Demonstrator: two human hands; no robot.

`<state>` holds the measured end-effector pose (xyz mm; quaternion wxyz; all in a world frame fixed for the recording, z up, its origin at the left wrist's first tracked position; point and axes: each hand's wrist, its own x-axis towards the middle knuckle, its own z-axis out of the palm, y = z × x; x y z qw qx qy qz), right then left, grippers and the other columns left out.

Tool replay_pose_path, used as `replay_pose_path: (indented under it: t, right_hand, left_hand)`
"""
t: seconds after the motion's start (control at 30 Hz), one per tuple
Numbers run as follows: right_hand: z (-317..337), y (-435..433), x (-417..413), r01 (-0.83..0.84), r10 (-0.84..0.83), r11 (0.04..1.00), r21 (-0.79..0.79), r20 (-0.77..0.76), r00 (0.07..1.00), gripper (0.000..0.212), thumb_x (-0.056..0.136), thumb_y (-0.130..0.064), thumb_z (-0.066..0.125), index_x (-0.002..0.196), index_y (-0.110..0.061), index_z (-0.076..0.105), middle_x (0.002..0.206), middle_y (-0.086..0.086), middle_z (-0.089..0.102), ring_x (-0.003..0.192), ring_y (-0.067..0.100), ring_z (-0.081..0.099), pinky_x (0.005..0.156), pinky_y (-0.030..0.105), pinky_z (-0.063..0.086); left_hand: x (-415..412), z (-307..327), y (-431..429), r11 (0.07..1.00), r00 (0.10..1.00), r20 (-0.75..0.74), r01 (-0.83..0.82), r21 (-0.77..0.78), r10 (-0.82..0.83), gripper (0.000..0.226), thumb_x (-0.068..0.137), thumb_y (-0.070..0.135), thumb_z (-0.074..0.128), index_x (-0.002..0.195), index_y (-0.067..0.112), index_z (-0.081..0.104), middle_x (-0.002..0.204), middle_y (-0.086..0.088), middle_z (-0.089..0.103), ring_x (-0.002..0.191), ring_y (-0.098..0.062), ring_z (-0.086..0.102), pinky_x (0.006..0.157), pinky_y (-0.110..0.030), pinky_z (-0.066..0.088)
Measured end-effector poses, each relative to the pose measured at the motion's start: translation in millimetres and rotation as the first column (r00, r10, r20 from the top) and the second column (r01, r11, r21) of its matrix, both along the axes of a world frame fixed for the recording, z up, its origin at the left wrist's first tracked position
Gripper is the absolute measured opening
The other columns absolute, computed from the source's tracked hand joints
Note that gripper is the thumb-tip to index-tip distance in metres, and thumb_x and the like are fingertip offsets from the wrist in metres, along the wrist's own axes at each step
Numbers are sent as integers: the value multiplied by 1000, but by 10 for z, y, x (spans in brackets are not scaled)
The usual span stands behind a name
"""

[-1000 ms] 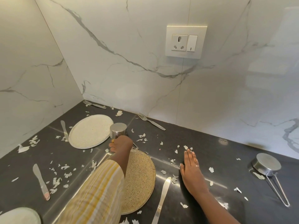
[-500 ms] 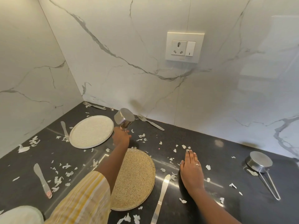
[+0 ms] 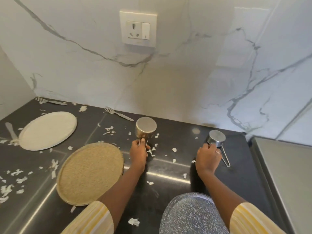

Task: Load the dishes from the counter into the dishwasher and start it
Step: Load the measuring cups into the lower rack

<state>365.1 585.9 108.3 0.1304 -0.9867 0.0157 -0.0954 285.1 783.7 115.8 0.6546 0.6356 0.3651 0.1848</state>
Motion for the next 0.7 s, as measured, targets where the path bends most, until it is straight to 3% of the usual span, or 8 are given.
replay_pose_path:
  t: [0.1,0.2,0.33,0.5,0.6,0.7]
  right_hand:
    - [-97,-321,202,251,-237,966,63,-169,957,33,93,-13,51,121,3,48,129,22,40,116,41,38,96,48,33]
    - [-155,-493,317,256,-219,958,128,-245,944,57,92,-28,55,134,4,34,139,20,29,128,39,26,107,48,24]
    - [-175,-523,466,276,-209,937,212,-290,934,44,92,-20,57,127,3,41,132,20,38,122,38,35,102,46,31]
    - [-171,-538,515,248,-144,891,380,-283,948,27,91,-5,51,116,-1,41,116,22,57,113,39,49,98,47,33]
    - [-161,-546,446,176,-78,901,397,-251,965,27,92,-8,52,116,0,41,113,24,59,109,40,53,91,47,40]
    - [-95,-516,284,189,-73,836,515,-236,969,27,93,-7,50,118,-1,43,116,24,58,110,40,52,92,49,41]
  left_hand:
    - [-1,-89,-189,998,1000,10,17,-56,-17,15,98,33,45,93,20,50,67,1,59,48,-10,42,44,-22,33]
    - [-29,-182,-336,995,999,11,38,-91,-37,17,97,34,47,91,18,49,64,0,59,44,-9,40,36,-18,30]
    - [-152,-287,-489,993,996,-32,85,-83,-88,12,98,29,46,90,23,51,61,-2,58,37,-4,41,33,-17,29]
    - [-360,-320,-617,982,982,-45,180,-47,-182,22,100,24,41,83,16,53,61,-3,57,36,-3,40,34,-15,28]
    - [-466,-277,-685,985,987,-29,155,-77,-158,23,101,23,39,83,16,51,62,-2,55,36,-2,39,34,-15,27]
    - [-594,-206,-755,985,991,-31,123,-118,-127,21,101,23,36,87,20,52,63,-1,54,35,-1,38,34,-15,27]
